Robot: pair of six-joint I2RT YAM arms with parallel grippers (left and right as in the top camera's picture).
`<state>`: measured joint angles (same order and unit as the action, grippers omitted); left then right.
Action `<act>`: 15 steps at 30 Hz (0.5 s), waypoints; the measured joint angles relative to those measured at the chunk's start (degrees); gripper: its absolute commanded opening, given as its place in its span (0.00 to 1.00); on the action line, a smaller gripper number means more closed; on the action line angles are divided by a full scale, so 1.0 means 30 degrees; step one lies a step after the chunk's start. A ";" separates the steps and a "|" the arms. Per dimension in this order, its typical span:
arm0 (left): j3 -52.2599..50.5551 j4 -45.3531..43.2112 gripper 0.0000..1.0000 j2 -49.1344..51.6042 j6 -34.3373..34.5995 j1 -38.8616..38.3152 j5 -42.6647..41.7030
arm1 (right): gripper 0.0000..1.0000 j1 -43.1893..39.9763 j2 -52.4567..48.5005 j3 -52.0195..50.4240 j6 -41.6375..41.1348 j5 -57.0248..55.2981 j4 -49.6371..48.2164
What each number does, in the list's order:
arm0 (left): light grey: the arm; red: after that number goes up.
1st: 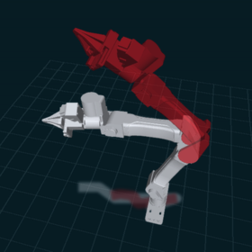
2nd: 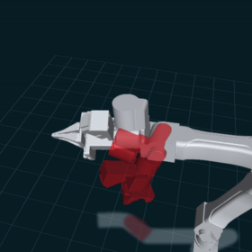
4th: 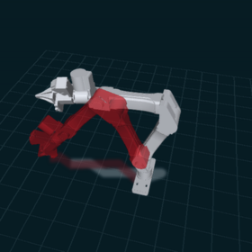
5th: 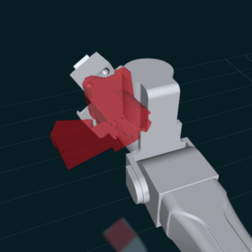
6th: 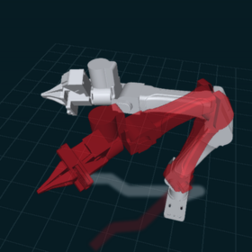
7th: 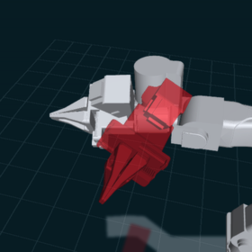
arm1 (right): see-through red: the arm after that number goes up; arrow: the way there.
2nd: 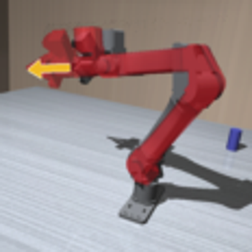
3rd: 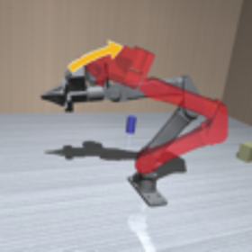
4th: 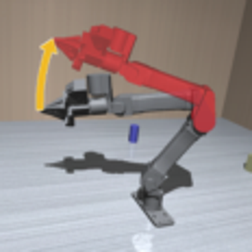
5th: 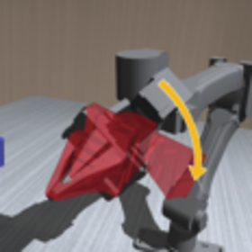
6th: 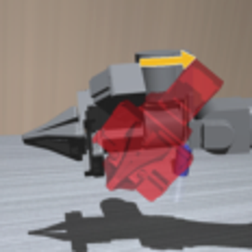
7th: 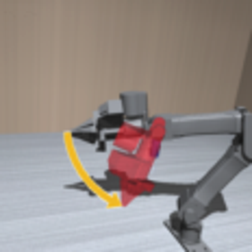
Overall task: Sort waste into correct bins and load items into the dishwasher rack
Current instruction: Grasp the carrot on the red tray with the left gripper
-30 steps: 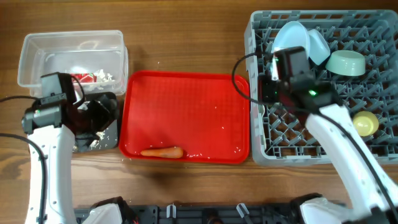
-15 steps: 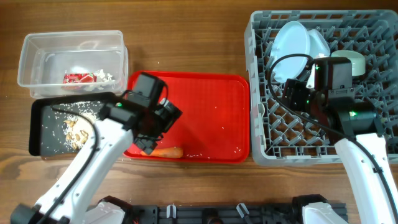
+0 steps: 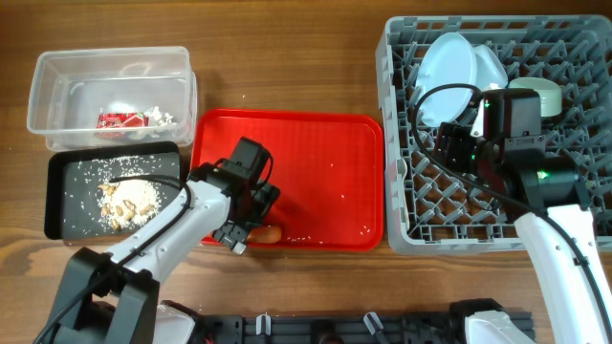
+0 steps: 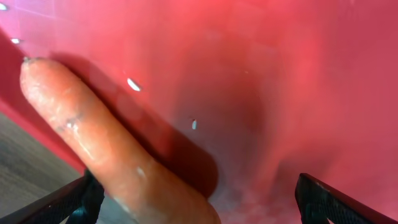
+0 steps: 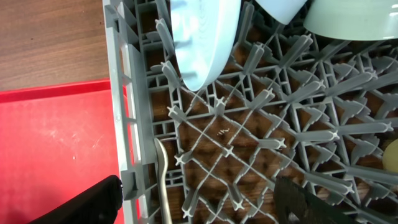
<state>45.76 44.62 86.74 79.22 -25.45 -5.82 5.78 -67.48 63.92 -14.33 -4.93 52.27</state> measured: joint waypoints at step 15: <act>-0.1020 -0.2943 0.63 0.0401 0.0138 0.0000 0.2011 | 0.80 0.0000 0.0000 0.0000 0.0000 0.0000 0.0022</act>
<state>42.70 35.79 87.94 79.64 -25.45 0.21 5.78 -67.48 63.92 -14.33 -4.93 52.34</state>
